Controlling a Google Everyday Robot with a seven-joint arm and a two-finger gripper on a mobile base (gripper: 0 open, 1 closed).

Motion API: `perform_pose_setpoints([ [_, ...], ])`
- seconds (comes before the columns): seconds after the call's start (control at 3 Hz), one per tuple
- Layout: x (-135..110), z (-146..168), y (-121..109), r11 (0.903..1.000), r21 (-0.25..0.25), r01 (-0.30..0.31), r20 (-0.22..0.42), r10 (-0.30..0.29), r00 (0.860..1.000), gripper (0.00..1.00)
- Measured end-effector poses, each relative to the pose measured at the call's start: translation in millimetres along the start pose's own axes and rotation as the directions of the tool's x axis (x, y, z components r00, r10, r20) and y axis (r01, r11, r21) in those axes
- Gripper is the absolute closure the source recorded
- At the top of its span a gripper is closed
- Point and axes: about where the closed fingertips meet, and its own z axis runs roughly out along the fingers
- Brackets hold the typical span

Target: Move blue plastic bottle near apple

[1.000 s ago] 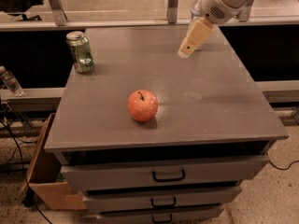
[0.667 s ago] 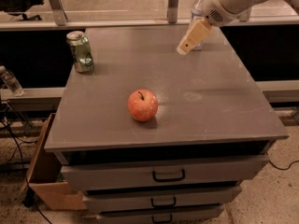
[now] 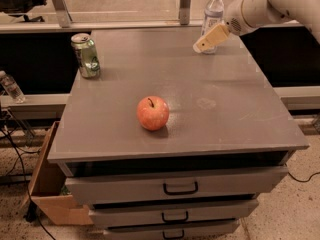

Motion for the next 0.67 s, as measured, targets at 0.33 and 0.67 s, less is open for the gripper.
perform_pose_setpoints([
  [0.33, 5, 17, -22, 0.9979, 0.039, -0.052, 0.058, 0.049, 0.997, 0.00],
  [0.67, 12, 32, -44, 0.9924, 0.071, -0.101, 0.115, 0.092, 0.989, 0.00],
])
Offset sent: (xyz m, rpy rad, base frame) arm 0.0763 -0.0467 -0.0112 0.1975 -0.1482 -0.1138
